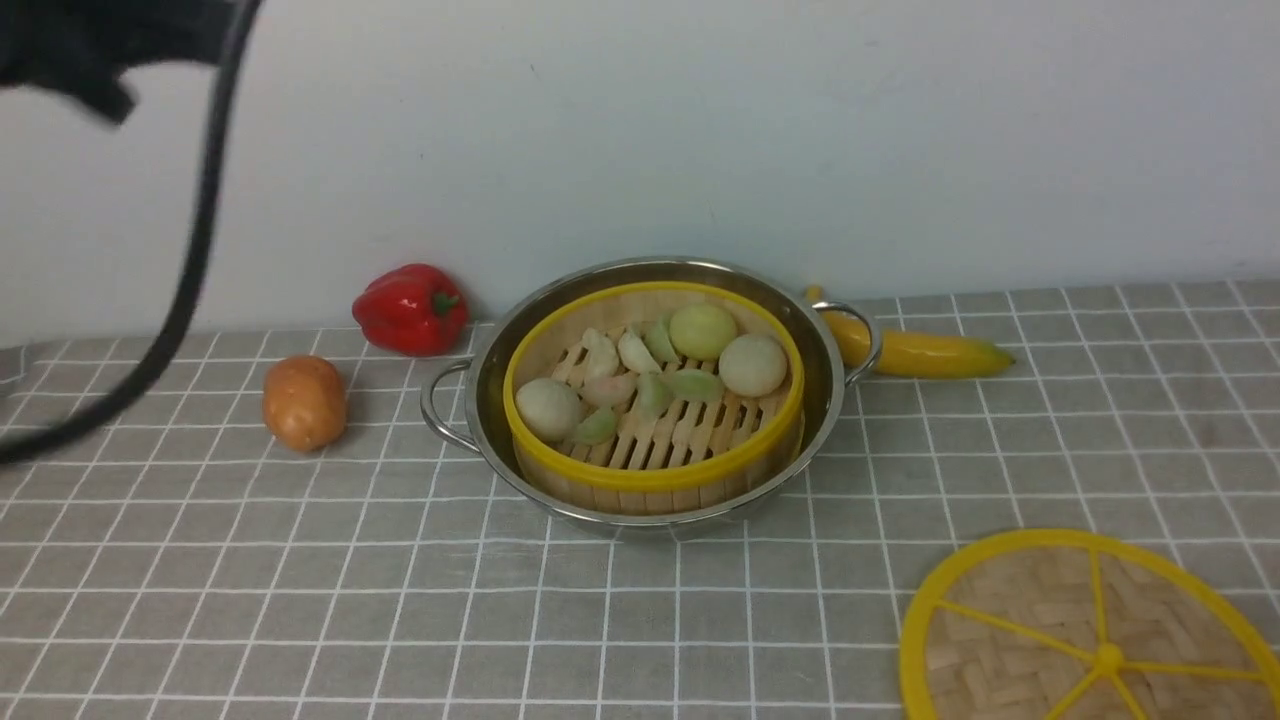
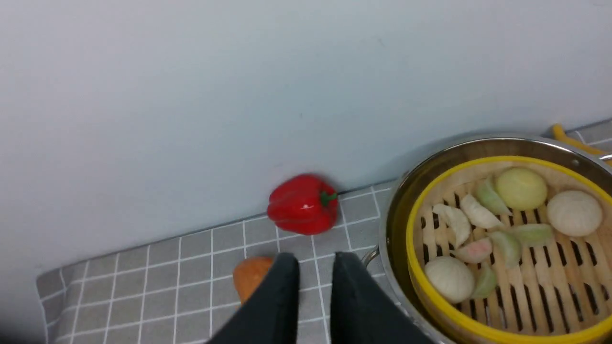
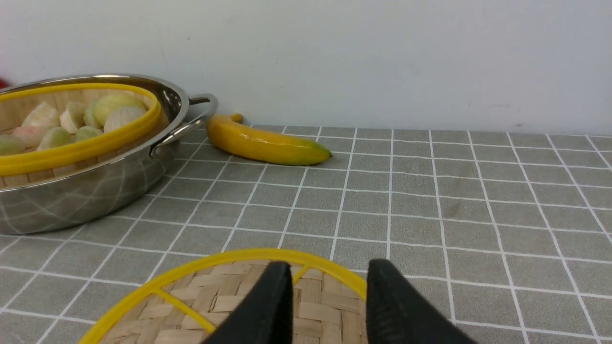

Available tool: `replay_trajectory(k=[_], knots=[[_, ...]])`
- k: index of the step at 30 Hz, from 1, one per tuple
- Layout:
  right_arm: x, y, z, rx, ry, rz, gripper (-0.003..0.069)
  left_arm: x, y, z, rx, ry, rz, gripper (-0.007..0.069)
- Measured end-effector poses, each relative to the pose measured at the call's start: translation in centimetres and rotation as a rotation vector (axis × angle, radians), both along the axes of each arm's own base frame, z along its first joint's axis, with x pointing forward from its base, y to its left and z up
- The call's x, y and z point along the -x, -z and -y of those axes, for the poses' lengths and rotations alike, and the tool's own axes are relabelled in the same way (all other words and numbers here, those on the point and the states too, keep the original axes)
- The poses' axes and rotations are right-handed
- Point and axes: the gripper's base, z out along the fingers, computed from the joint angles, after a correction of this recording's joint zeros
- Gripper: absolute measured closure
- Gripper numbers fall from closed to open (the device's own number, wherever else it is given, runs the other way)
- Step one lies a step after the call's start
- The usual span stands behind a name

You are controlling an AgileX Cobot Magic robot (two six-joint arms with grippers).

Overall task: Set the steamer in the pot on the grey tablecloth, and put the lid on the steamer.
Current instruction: 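Move the gripper down to the bamboo steamer lid and grasp its center knob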

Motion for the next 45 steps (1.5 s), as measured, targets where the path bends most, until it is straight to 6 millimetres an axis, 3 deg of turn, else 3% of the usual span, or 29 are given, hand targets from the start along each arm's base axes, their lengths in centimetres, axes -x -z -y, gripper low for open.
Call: replay_trajectory(k=[2,5,6,8,13,14,17,22,45], knots=[[0.0,0.0,0.0,-0.001,0.0,0.0,0.0416,2.9,3.5,-2.3,0.039,-0.026,0.046,0.0513],[0.0,0.0,0.0,-0.001,0.0,0.0,0.0416,6.1,9.5,-3.8,0.052,-0.059,0.052,0.0507],[0.0,0.0,0.0,-0.001,0.0,0.0,0.0416,6.6,10.3,-4.2,0.049,-0.071,0.054,0.0506],[0.0,0.0,0.0,-0.001,0.0,0.0,0.0416,9.8,15.6,-5.1,0.059,-0.128,0.091,0.0496],[0.0,0.0,0.0,-0.001,0.0,0.0,0.0416,13.1,21.1,-5.4,0.074,-0.173,0.148,0.0489],[0.0,0.0,0.0,-0.001,0.0,0.0,0.0416,13.2,21.3,-5.4,0.079,-0.176,0.153,0.0487],[0.0,0.0,0.0,0.0,0.0,0.0,0.0416,15.3,25.1,-5.2,0.131,-0.205,0.188,0.0486],[0.0,0.0,0.0,0.0,0.0,0.0,0.0416,16.2,27.1,-5.1,0.15,-0.21,0.222,0.0476],[0.0,0.0,0.0,-0.001,0.0,0.0,0.0416,16.7,26.9,-5.1,0.15,-0.207,0.276,0.0433]])
